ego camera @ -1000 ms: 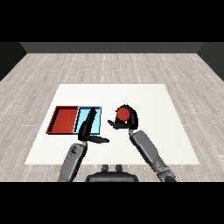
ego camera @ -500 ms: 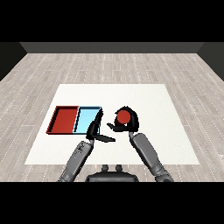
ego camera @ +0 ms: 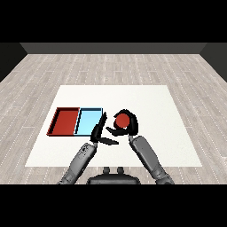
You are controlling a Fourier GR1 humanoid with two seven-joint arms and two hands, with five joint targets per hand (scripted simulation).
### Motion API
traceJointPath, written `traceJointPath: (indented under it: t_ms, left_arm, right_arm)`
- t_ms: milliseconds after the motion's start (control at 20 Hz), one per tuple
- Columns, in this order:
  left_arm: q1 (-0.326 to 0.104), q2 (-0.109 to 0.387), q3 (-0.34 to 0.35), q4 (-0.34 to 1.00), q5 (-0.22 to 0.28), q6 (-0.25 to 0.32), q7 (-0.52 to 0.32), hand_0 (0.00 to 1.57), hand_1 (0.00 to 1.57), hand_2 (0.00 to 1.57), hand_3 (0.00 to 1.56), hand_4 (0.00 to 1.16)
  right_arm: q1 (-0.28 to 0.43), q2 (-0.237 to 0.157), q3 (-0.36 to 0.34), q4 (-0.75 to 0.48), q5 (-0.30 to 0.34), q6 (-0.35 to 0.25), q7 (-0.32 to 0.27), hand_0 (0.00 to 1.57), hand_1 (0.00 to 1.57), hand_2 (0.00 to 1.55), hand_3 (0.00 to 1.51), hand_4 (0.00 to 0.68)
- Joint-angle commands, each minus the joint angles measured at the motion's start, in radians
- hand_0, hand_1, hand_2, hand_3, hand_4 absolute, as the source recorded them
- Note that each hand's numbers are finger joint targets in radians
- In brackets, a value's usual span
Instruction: Pick the red can and put it in the red box
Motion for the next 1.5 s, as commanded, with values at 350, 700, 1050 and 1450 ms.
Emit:
traceJointPath:
  t_ms: [350,700,1050,1450]
  left_arm:
    - [-0.055,0.0,-0.076,0.028,0.088,0.075,0.007,0.0,0.0,0.0,0.0,0.0]
    - [-0.088,0.0,-0.118,0.143,0.14,0.071,-0.084,0.0,0.0,0.0,0.0,0.0]
    - [-0.099,0.0,-0.128,0.081,0.159,0.064,-0.017,0.0,0.0,0.0,0.0,0.0]
    - [-0.189,0.001,-0.119,0.176,0.346,0.265,-0.073,1.45,1.45,1.48,1.42,1.11]
  right_arm:
    - [0.008,0.006,0.101,-0.048,-0.039,-0.068,-0.004,1.44,1.44,1.43,1.4,0.658]
    - [-0.052,0.006,0.056,-0.013,-0.109,-0.051,-0.002,1.51,1.51,1.45,1.42,0.657]
    - [-0.064,0.005,0.16,0.082,-0.149,-0.082,-0.094,1.52,1.52,1.45,1.4,0.648]
    - [-0.073,0.005,0.183,-0.013,-0.099,-0.139,0.022,1.56,1.56,1.47,1.4,0.654]
